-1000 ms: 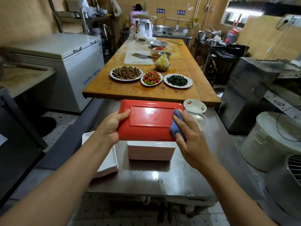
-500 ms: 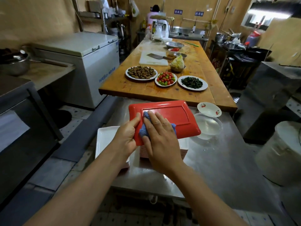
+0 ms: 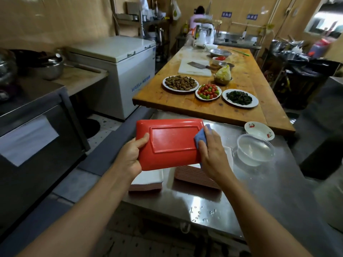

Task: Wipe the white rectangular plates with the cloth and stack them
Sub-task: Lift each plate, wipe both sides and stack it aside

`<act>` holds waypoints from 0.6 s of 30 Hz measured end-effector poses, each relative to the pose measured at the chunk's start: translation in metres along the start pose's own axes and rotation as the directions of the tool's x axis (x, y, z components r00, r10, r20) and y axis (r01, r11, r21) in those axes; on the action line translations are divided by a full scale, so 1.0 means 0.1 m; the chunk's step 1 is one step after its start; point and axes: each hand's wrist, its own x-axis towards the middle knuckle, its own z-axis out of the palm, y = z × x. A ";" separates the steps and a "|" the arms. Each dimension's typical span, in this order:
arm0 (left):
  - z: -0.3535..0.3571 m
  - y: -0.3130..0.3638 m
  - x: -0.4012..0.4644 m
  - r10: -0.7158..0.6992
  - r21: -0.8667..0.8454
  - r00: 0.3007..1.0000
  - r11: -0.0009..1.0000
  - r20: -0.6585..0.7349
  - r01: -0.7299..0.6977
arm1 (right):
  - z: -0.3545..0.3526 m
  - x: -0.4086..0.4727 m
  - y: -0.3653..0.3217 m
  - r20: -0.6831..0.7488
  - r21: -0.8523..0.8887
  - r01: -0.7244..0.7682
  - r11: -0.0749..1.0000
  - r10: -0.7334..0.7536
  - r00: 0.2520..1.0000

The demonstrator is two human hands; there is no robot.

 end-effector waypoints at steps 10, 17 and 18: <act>-0.44 0.16 0.08 0.065 -0.011 0.996 0.998 -0.056 -0.066 | 0.24 0.10 0.10 -0.069 0.142 -0.189 0.972 0.200 0.977; -0.62 0.12 0.28 0.560 0.803 0.819 0.429 0.123 -0.414 | 0.31 0.17 0.08 0.052 0.177 -0.252 0.951 0.247 0.968; -0.64 0.05 0.29 0.555 0.849 0.806 0.308 0.206 -0.429 | 0.34 0.17 0.08 0.069 0.192 -0.254 0.948 0.246 0.967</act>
